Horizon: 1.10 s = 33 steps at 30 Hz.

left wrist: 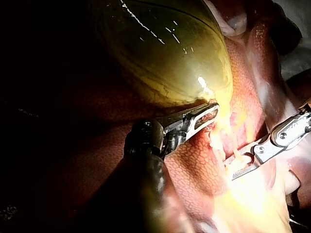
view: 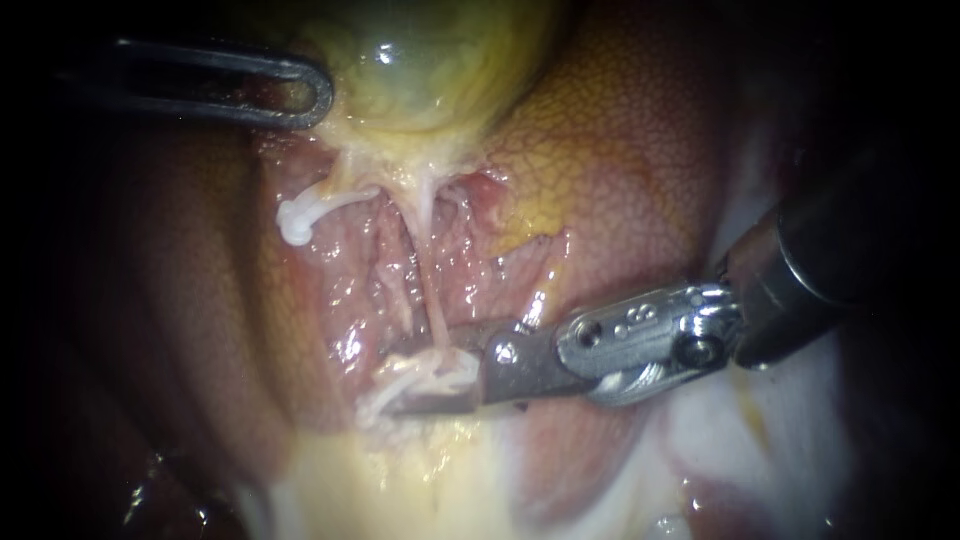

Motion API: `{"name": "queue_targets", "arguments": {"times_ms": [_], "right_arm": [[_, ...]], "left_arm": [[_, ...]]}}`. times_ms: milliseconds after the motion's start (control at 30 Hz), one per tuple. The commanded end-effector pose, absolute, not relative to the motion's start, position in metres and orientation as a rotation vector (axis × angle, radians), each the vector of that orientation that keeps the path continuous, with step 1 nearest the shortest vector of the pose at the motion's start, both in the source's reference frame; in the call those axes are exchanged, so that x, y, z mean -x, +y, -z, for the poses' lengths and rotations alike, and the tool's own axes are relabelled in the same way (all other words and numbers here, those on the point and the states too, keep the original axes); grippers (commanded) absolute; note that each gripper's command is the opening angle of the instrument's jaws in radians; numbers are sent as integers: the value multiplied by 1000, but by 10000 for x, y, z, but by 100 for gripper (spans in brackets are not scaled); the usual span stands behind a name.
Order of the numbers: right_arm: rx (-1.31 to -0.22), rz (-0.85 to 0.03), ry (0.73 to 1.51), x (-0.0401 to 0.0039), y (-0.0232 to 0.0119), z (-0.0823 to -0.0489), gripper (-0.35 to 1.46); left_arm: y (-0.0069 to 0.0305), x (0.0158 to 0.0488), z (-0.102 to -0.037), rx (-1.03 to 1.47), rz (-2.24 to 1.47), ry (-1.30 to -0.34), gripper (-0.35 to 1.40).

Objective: Clipping second clip right tube

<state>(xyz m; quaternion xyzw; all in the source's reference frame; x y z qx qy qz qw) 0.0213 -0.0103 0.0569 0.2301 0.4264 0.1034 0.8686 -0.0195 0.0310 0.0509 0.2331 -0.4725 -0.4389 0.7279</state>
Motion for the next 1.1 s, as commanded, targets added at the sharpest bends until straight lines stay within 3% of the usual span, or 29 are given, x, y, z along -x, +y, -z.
{"name": "queue_targets", "arguments": {"times_ms": [33,267,433,533,867,1100], "right_arm": [[-481,-217,893,-214,-103,-569,-3],[-481,-218,896,-213,-103,-569,4],[-474,-241,945,-212,-100,-572,41],[-475,-274,995,-212,-98,-576,49],[-482,-276,1013,-211,-98,-577,50],[-618,-327,1135,-196,-85,-581,50]], "left_arm": [[310,195,-509,-514,967,-1041,-35],[310,195,-509,-514,967,-1041,-35],[310,195,-509,-514,967,-1041,-35],[310,195,-509,-514,967,-1041,-35],[310,195,-509,-514,967,-1041,-35],[310,195,-508,-514,967,-1041,-35]]}}
